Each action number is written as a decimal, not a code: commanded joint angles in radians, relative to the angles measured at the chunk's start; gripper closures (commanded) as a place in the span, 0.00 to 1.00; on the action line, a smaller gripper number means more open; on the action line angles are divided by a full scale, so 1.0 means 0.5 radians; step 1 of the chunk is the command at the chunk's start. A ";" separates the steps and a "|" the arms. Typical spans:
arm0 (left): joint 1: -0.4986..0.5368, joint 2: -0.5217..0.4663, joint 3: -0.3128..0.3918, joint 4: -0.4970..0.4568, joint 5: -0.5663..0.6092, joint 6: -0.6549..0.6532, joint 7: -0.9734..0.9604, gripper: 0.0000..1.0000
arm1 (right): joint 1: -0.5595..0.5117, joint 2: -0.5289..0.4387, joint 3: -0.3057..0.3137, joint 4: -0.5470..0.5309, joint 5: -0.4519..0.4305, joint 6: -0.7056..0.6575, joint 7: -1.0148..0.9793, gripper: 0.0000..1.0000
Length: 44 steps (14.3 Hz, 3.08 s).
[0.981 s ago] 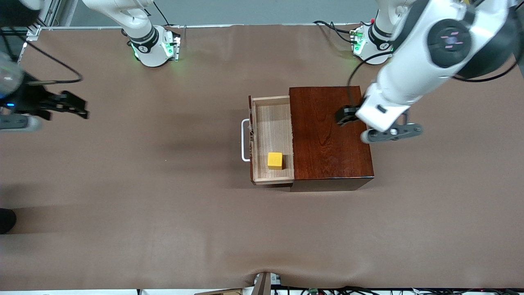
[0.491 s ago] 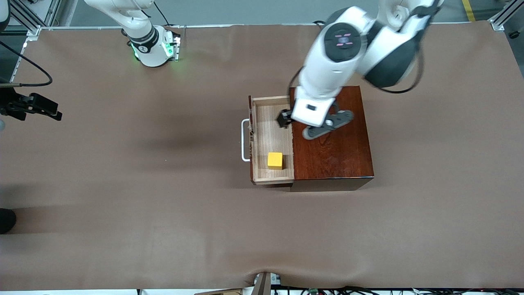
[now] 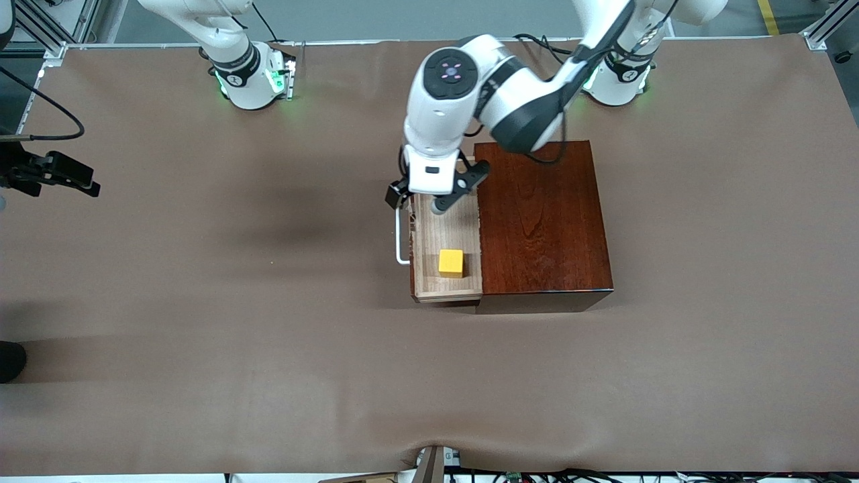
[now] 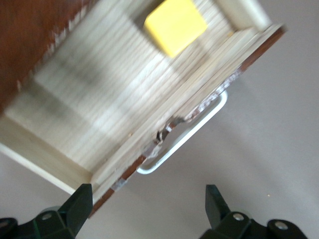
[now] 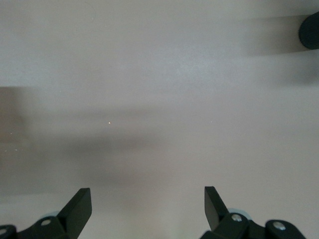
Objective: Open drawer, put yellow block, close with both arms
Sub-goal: 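Lower the left gripper to the drawer front beside the handle, then push the drawer shut into the box with the left gripper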
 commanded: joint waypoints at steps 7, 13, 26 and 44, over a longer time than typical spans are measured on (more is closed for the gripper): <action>-0.074 0.290 0.049 0.148 0.002 0.365 -1.268 0.00 | -0.047 -0.059 0.042 -0.050 -0.002 0.020 0.014 0.00; -0.114 0.394 0.105 0.169 0.018 0.497 -1.723 0.00 | -0.047 -0.059 0.042 -0.047 -0.002 0.014 0.014 0.00; -0.142 0.358 0.117 0.151 0.337 0.086 -1.741 0.00 | -0.047 -0.059 0.042 -0.044 -0.002 0.004 0.001 0.00; -0.142 0.327 0.203 0.142 0.696 -0.530 -1.904 0.00 | -0.047 -0.059 0.042 -0.044 -0.006 -0.020 -0.011 0.00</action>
